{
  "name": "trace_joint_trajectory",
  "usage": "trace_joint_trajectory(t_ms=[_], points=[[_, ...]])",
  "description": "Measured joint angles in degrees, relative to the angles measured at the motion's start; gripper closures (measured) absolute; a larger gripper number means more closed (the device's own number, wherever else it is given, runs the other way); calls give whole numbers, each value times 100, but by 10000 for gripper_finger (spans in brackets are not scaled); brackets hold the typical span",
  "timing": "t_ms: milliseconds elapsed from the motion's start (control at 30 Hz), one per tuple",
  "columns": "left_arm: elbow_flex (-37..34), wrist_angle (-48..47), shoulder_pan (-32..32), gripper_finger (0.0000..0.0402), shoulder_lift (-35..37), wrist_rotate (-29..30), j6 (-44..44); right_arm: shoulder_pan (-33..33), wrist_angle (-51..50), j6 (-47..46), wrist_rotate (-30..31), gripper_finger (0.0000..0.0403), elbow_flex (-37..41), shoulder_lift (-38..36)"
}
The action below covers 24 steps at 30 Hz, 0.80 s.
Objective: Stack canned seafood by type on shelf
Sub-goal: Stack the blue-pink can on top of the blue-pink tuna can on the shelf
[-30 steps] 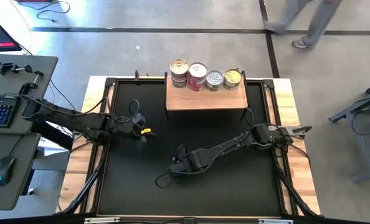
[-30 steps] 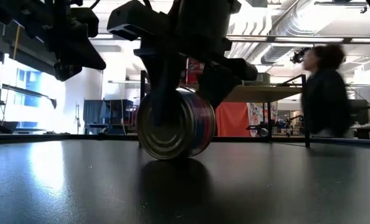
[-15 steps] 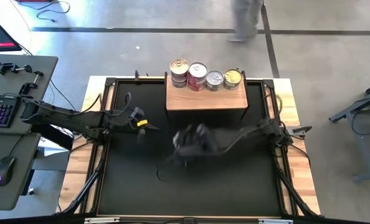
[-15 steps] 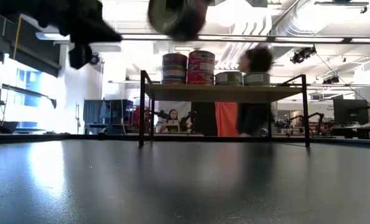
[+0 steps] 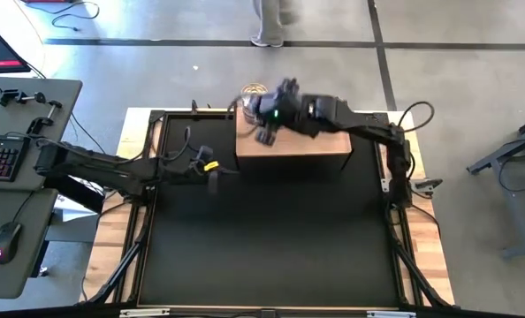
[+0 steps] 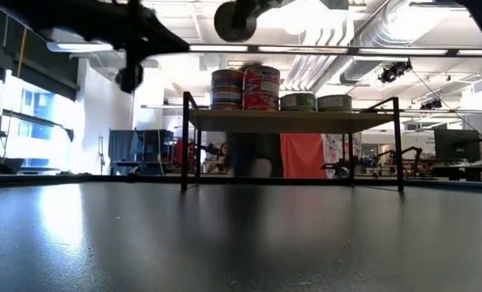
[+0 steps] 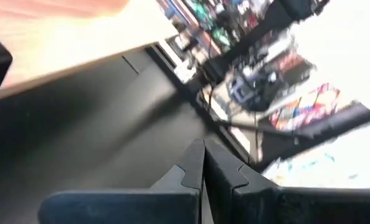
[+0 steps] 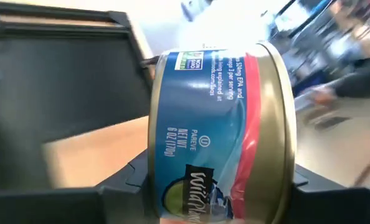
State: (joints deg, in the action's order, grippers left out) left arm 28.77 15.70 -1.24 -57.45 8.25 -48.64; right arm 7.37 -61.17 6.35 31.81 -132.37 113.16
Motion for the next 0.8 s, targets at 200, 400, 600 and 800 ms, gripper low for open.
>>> trace_joint_trajectory(t_ms=[200,400,600,800], points=[[318,761,629,401,-1143,-453,-737,816,821,2191,-494,236,6,102],[817,831,837,401,-1778,-1081,-862,1026,1169,3924,-662,232,4,257],[872,864,1004,401,-1493,-1296,-628,1067,1120,4376,-610,223,4,503],[863,767,1270,401,-996,-1633,-361,1065,1326,4501,-249,224,12,726]])
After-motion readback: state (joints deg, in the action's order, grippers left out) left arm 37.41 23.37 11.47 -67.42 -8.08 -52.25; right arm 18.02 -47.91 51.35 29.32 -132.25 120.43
